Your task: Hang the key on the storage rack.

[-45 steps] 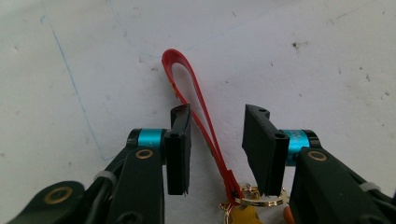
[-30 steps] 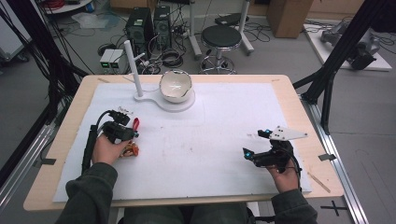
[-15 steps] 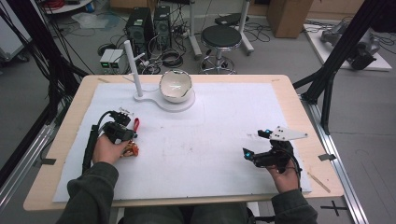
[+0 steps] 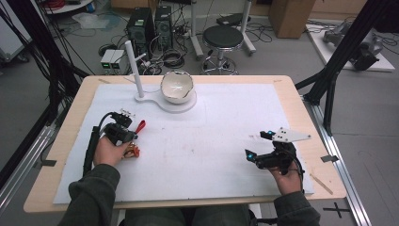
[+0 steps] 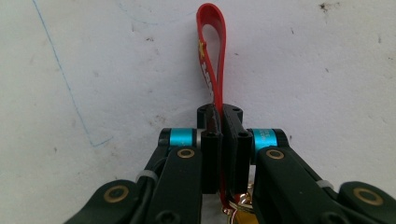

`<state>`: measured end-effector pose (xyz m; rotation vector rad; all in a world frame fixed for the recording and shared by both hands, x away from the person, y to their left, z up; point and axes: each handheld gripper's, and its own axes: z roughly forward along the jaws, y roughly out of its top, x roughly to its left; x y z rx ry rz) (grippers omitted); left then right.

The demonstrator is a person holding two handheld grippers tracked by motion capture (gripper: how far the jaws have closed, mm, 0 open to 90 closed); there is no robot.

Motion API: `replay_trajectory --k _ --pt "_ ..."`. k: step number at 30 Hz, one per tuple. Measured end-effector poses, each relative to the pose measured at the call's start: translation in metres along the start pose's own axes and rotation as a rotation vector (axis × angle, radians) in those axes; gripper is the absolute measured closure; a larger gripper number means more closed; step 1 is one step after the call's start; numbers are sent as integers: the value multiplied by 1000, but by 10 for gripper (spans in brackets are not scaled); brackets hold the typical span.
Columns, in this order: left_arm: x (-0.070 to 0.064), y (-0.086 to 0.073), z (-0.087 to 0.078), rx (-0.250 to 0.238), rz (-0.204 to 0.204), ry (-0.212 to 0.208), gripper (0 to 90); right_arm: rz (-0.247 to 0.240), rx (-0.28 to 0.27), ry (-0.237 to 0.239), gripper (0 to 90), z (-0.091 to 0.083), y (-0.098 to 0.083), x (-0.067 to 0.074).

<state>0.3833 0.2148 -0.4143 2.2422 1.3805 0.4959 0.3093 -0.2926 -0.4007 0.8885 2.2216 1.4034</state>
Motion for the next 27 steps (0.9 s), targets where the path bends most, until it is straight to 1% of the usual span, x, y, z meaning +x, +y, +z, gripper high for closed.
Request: replay_trajectory --k 1,2,4,5,6,8,11,13,15,16,17,19,21,27 --pt "0 0 -1 3 7 2 862 0 0 0 40 0 0 0" --pt "-1 0 -1 -5 1 1 862 0 1 0 40 0 0 0" --pt "-2 -1 -3 -17 12 -3 862 1 3 0 40 0 0 0" --pt "-2 -1 -4 -21 10 -1 862 1 2 -1 40 0 0 0" --pt "-2 -1 -6 -33 15 2 862 2 2 0 40 0 0 0" --pt "-3 -2 -9 -51 10 3 862 1 -1 0 40 0 0 0" --pt "-3 -3 -14 -69 12 3 862 4 0 -1 40 0 0 -1" --pt "-3 -4 -16 -90 6 -3 862 5 1 -2 40 0 0 0" --pt "-2 -7 -18 -123 -19 -16 862 3 -1 -4 40 0 0 0" --pt "-2 -10 -18 -128 -21 -22 862 1 -2 -5 40 0 0 0" --pt "-1 -12 -17 -140 -26 -21 862 0 -2 -6 40 0 0 0" --pt "-2 -16 -18 -143 -21 -9 862 6 2 -4 40 0 0 0" --pt "-1 -19 -19 -173 -37 -13 863 4 3 -6 40 0 -1 0" --pt "1 -25 -25 -222 -40 -13 863 3 4 -8 40 0 -2 -2"
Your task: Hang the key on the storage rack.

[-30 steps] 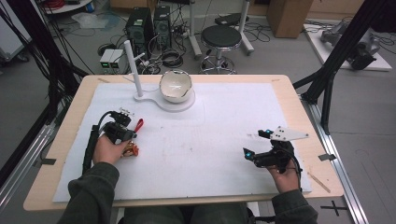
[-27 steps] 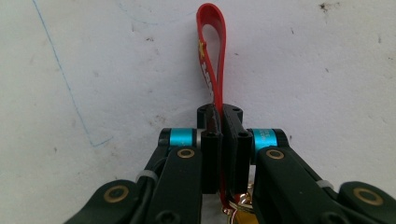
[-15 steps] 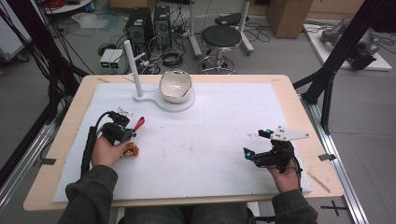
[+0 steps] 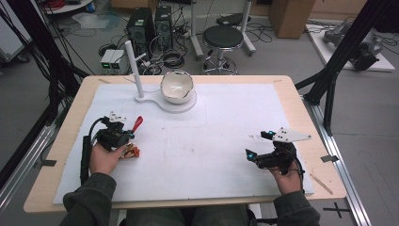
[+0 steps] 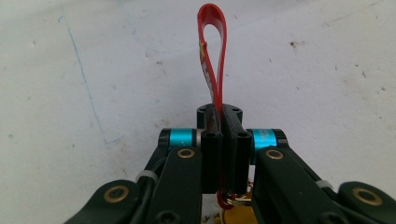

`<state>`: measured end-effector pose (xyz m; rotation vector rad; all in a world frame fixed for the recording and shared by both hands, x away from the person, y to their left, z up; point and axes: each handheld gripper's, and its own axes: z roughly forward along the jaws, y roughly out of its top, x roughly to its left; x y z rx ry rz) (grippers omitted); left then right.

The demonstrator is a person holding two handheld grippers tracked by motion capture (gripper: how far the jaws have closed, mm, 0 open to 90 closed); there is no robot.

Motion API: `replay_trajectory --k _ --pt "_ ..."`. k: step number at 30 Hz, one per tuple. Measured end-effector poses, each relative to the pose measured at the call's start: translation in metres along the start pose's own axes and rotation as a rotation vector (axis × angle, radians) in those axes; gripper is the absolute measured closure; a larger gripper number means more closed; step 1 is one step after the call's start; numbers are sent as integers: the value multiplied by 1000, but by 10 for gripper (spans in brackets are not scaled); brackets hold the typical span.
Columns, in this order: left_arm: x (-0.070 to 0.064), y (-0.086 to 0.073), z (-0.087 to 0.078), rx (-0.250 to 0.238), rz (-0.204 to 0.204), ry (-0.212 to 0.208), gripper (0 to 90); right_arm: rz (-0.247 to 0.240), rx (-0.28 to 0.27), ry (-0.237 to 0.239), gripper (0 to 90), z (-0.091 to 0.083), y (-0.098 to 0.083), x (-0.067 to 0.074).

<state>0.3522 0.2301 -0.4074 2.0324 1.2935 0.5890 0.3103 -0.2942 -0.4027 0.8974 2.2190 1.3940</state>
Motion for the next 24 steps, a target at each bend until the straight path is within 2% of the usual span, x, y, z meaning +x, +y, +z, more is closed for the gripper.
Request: replay_trajectory --k 11,24 --pt "-3 -2 -12 -112 -21 8 863 13 5 0 40 1 -1 0" --pt "-7 -3 -21 -191 -27 -4 863 10 -3 -3 40 0 0 -1"
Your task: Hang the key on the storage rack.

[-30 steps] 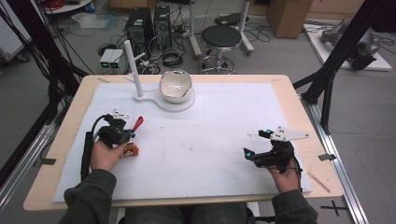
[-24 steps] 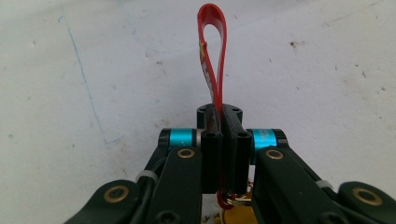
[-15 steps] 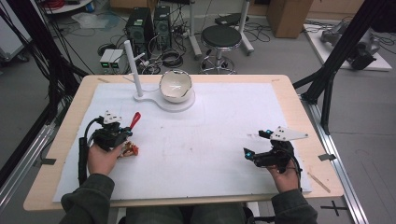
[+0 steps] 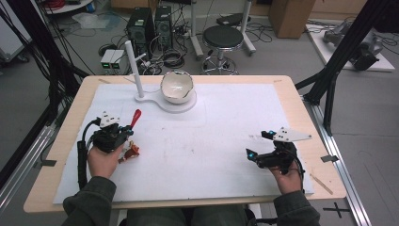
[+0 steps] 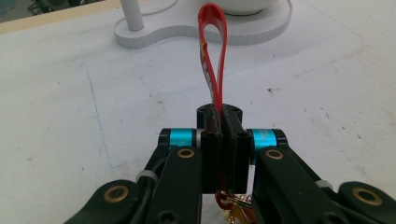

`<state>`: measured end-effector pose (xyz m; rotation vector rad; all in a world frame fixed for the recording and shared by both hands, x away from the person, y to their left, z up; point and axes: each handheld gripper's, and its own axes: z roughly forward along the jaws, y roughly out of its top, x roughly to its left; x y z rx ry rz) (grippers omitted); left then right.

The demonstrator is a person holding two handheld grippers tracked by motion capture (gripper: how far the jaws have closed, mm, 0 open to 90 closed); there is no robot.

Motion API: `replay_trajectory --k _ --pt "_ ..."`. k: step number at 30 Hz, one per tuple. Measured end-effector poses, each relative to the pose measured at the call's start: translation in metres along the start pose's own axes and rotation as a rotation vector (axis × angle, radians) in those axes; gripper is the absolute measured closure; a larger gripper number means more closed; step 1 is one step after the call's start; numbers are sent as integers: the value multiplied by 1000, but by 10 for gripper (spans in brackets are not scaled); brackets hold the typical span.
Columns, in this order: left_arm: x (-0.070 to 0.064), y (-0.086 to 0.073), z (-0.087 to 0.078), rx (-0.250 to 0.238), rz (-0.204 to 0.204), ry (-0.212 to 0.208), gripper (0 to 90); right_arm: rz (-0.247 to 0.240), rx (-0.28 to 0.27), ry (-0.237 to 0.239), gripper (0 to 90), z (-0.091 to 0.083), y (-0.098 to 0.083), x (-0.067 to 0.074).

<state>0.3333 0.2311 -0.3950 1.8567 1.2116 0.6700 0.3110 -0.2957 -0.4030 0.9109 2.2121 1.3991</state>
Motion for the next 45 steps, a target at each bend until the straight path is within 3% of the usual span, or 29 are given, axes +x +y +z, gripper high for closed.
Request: replay_trajectory --k 16,29,45 --pt "0 0 -10 -85 -19 28 863 -9 -1 2 40 2 2 2" --pt "1 9 -16 -136 -30 56 863 -9 -8 -1 40 2 2 2" --pt "3 25 -16 -144 -15 78 865 -7 -5 2 40 2 2 1"
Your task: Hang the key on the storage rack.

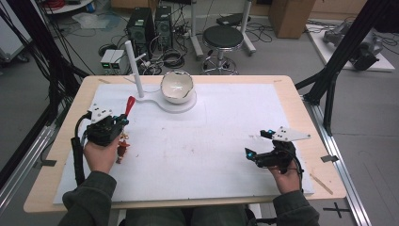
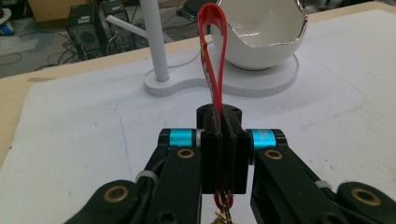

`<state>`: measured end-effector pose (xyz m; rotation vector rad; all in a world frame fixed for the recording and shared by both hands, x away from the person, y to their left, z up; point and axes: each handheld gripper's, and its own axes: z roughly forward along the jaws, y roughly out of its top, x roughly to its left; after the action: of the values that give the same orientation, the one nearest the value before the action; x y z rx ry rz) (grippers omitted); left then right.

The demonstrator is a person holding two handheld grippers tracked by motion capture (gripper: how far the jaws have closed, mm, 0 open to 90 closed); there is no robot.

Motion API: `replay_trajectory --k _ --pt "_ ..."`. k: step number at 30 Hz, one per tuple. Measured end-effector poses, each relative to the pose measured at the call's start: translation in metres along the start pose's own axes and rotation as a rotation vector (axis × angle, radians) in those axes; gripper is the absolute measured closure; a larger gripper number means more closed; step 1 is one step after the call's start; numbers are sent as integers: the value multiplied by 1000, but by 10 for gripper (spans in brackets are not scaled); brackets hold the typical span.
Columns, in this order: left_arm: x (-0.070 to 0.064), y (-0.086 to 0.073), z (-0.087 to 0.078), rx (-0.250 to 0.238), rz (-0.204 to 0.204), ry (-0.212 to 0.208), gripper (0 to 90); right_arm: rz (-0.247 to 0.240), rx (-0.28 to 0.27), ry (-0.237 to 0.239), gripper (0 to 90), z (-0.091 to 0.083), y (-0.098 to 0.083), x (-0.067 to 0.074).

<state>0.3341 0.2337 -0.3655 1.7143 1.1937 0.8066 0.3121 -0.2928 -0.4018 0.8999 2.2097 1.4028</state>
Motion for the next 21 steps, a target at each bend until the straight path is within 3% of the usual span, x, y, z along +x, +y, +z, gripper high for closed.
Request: replay_trajectory --k 11,21 --pt "4 12 3 -3 6 23 865 1 -2 0 40 0 0 0" --pt "11 26 8 -29 -12 41 866 -3 -8 0 40 0 0 -1"
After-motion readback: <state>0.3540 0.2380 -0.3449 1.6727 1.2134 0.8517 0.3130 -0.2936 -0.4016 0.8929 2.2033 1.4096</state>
